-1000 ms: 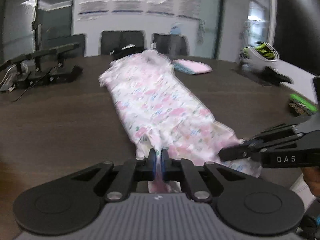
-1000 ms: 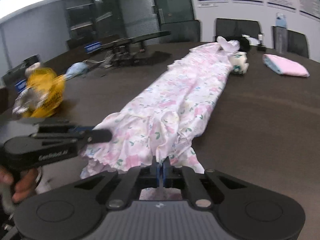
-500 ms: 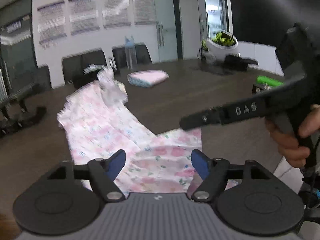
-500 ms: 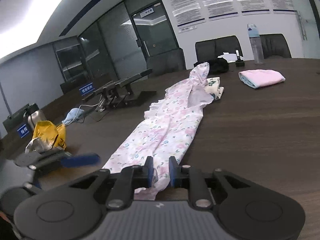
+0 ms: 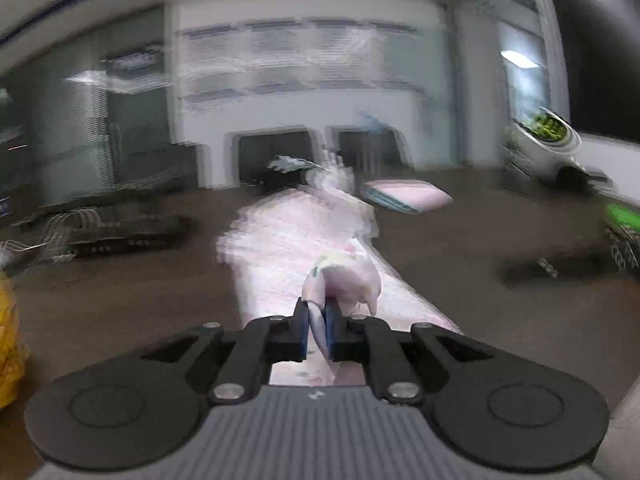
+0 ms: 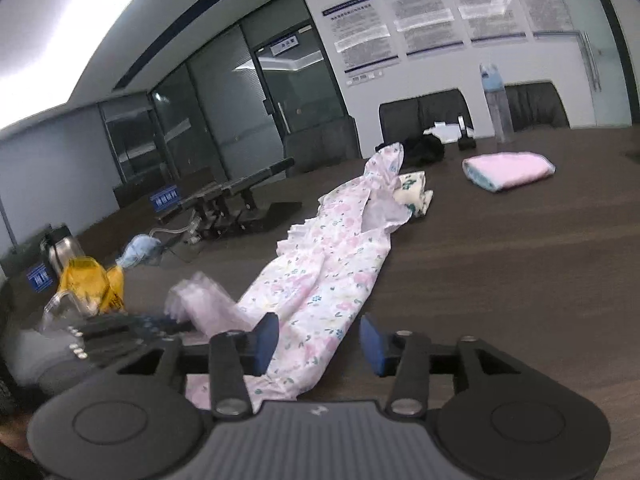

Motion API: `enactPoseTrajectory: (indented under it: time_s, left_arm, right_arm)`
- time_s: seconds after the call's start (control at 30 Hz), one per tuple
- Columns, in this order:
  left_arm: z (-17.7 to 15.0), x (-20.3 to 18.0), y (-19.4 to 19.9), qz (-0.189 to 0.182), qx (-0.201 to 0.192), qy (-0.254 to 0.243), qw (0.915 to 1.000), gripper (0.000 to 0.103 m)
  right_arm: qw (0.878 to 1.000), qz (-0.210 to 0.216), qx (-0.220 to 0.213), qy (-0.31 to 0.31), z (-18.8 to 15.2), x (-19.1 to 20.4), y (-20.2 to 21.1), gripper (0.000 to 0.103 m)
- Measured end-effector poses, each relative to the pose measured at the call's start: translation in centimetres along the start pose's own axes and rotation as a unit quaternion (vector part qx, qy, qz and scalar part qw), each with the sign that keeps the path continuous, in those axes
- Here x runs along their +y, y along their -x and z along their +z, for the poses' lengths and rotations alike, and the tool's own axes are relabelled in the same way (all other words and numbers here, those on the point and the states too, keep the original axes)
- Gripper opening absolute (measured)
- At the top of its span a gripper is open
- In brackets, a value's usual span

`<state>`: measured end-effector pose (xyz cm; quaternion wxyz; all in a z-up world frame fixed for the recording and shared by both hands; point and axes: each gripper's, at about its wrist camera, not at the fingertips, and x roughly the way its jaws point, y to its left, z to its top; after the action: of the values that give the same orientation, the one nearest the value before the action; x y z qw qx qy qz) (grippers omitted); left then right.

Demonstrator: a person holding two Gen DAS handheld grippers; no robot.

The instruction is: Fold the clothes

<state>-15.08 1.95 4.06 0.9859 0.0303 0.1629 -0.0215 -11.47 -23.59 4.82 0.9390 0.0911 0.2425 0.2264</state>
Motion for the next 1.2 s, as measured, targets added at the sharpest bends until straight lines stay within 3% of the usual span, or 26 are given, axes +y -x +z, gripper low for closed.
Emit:
enactPoseTrajectory:
  time_s: [0.07, 0.13, 0.27, 0.37, 0.47, 0.5, 0.6, 0.63, 0.7, 0.73, 0.77, 0.83, 0.97, 1.07, 1.2]
  left_arm:
    - [-0.6, 3.1, 1.7, 0.063, -0.017, 0.052, 0.9965, 0.008]
    - [-1.9, 6.0, 2.8, 0.119, 0.0, 0.113, 0.9864, 0.007]
    - [-4.5, 8.7, 3.5, 0.165, 0.044, 0.161, 0.9722, 0.007]
    - [-5.0, 8.6, 4.6, 0.204, 0.029, 0.152, 0.9666, 0.008]
    - [-4.1, 7.2, 5.9, 0.295, -0.046, 0.108, 0.9484, 0.009]
    - [-3.7, 6.5, 6.0, 0.298, -0.066, 0.083, 0.9487, 0.012]
    - [-2.6, 5.1, 3.6, 0.22, -0.034, 0.007, 0.9749, 0.039]
    - [-2.6, 5.1, 2.5, 0.186, -0.013, 0.001, 0.9824, 0.039]
    - [-2.6, 5.4, 0.4, 0.138, 0.022, 0.006, 0.9901, 0.039]
    - [-2.7, 5.7, -0.5, 0.121, 0.036, 0.015, 0.9919, 0.039]
    - [-2.8, 6.0, -1.3, 0.106, 0.049, 0.024, 0.9928, 0.039]
    - [-3.3, 6.7, -2.1, 0.1, 0.066, 0.046, 0.9917, 0.039]
    - [-4.2, 7.7, -3.2, 0.088, 0.097, 0.065, 0.9893, 0.039]
    - [-5.4, 8.9, -3.0, 0.079, 0.109, 0.064, 0.9888, 0.039]
    - [-5.5, 9.3, -1.5, 0.061, 0.104, 0.078, 0.9896, 0.039]
  right_arm:
    - [0.998, -0.015, 0.017, 0.055, -0.4, 1.8, -0.8, 0.049]
    - [0.992, -0.009, 0.037, 0.124, -1.1, 4.4, -2.3, 0.049]
    - [0.977, 0.022, 0.074, 0.2, -1.7, 8.8, -6.1, 0.05]
    - [0.976, 0.011, 0.095, 0.194, -0.9, 10.2, -8.7, 0.05]
    - [0.978, 0.023, 0.094, 0.186, 0.0, 11.5, -9.6, 0.052]
    - [0.977, 0.031, 0.096, 0.187, 0.0, 12.0, -9.7, 0.055]
    - [0.973, 0.051, 0.119, 0.193, -0.8, 13.3, -11.1, 0.059]
    - [0.972, 0.046, 0.131, 0.19, -1.2, 13.7, -11.8, 0.056]
    - [0.972, 0.033, 0.144, 0.183, -1.9, 14.0, -12.7, 0.037]
    - [0.975, 0.034, 0.142, 0.17, -2.1, 13.8, -12.7, 0.032]
    - [0.977, 0.034, 0.141, 0.157, -2.2, 13.5, -12.7, 0.018]
    - [0.983, 0.027, 0.129, 0.125, -2.1, 12.5, -12.2, 0.003]
    - [0.995, -0.028, 0.066, 0.065, -1.5, 9.8, -8.1, 0.002]
    - [0.996, -0.078, 0.038, 0.015, -2.0, 6.7, -4.0, 0.002]
    - [0.986, -0.138, 0.058, -0.074, -4.2, 2.0, -0.8, 0.008]
